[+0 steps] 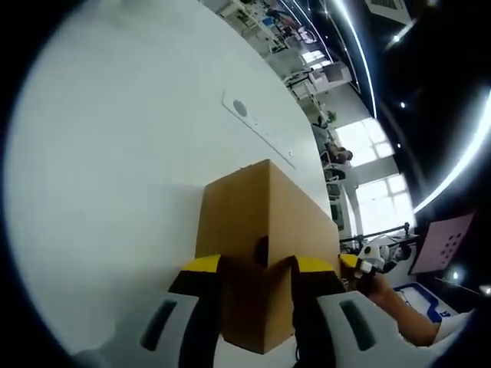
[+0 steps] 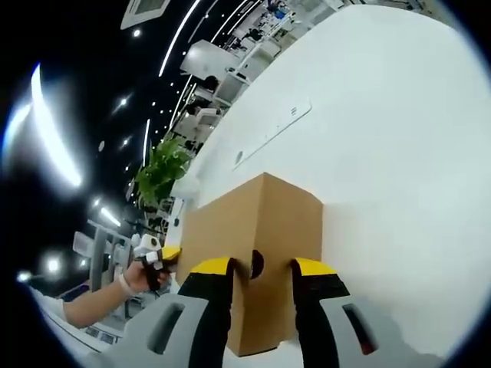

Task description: Operate the shoe box by opening the lid, removing the specified soft item, and placing it in the target area until the item is outside and the box remains undamaged.

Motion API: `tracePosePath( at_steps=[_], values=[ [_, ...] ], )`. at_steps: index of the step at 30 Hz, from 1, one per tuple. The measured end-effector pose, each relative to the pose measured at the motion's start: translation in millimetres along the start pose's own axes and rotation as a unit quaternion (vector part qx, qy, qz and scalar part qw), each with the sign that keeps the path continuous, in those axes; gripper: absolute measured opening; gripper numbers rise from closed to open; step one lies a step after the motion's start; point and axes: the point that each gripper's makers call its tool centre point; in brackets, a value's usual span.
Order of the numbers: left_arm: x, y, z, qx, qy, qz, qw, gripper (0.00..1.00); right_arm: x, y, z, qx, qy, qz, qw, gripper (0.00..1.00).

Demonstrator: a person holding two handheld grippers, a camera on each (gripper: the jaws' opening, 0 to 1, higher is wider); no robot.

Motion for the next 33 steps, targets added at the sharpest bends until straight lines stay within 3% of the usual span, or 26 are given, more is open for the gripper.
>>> tracePosePath(
  at_steps=[8, 33],
  values=[
    [-7.8, 9.2, -4, 0.000, 0.001, -0.001, 1.0000, 0.34, 0.0, 0, 0, 0.000, -0.004, -0.002, 1.0000, 0.29],
    [-6.3, 10.8, -4, -0.004, -0.007, 0.004, 1.0000, 0.35, 1.3, -1, -2, 0.001, 0.000, -0.001, 1.0000, 0.29]
  ],
)
Point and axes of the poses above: the point that each gripper's makers call its tool centre point, and the gripper's own axes: z roughly forward along the fingers, y roughly to its right, x roughly out of its top, and after that the axes turned 11 degrees about y, right-handed
